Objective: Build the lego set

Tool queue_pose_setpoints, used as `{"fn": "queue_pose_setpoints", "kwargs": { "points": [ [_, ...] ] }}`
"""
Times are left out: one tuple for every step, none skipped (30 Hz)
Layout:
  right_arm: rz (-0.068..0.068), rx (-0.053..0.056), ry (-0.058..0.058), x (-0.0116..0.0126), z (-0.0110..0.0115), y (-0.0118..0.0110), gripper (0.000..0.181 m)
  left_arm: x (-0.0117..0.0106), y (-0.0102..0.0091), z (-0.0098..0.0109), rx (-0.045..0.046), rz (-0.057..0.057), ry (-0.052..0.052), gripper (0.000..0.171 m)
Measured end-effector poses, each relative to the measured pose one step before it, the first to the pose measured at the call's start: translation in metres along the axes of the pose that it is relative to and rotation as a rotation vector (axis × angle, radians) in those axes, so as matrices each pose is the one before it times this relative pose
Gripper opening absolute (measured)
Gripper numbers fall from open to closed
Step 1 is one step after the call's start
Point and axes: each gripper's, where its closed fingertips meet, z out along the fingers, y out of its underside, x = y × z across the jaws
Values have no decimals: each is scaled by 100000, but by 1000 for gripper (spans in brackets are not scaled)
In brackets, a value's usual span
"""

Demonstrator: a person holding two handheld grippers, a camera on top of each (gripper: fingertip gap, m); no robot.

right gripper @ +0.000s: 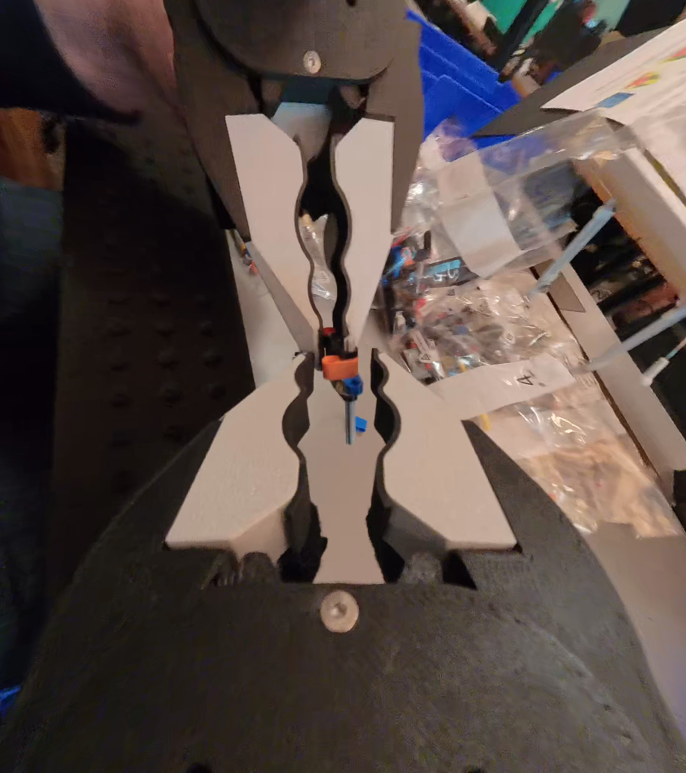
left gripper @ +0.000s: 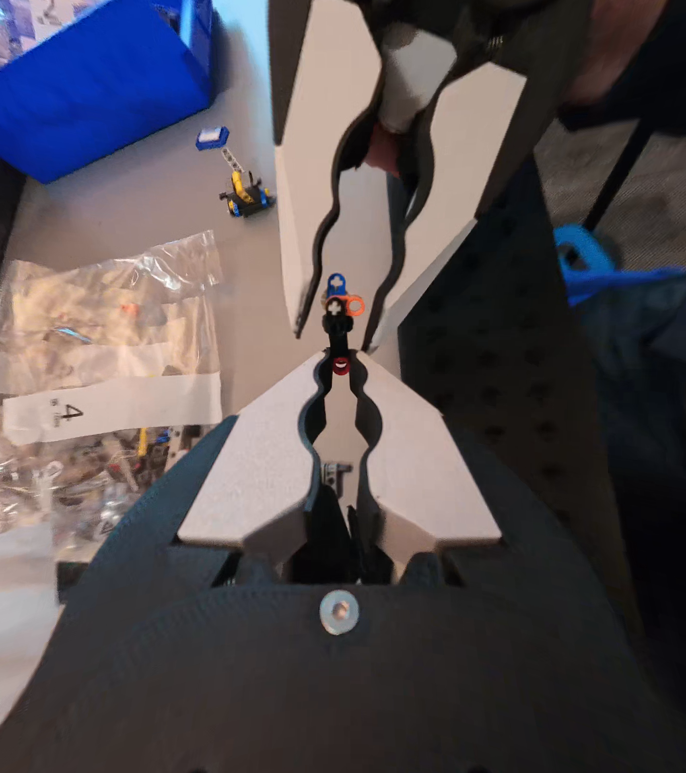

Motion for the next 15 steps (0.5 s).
{"fn": "queue_pose_setpoints", "kwargs": {
  "points": [
    [-1270,1120,-1399,-252,184,-141,15,-201,348,50,-4162,4293,-2453,7],
    [217,686,-372,-64,175,-35,14,-95,236,-6,-3032,3607,-1546,7],
    [237,208,-822,-102,110,101,14,101,195,21,-2235,1659,89,7],
    [553,1075,665,72,-11,-10,14,-142,-12,-37,-388,2282,-1722,7],
    [2014,1391,562,141,-49,-28,13,-140,-35,-23,294,2504,-1796,7],
    [2398,735,-758,8,-35,78,13,31,21,23,147,973,-191,7],
    [1415,1090,-219,18,-63,40,13,8,-12,-11,625,1032,-251,7],
    [1279,1004,-317,0,-61,96,13,15,23,-78,858,1048,31,7],
    [1746,1125,-1075,-23,-39,222,13,55,71,-151,1026,-112,915,7],
    [3037,1394,-1922,-9,-81,283,13,24,-6,-189,1473,-240,608,7],
    [3028,2344,-1453,31,-141,-53,13,-17,-170,-181,2104,97,-42,7],
    [485,794,-839,-89,-83,-151,13,75,-111,-152,1342,-497,761,7],
    [-994,-846,-89,-67,21,4,13,40,17,-105,388,-70,409,7],
    [-15,-370,-186,-8,96,66,13,9,100,-35,-85,-223,231,7],
    [955,665,-461,47,57,39,13,-42,33,18,405,-1300,360,7]
  ]
}}
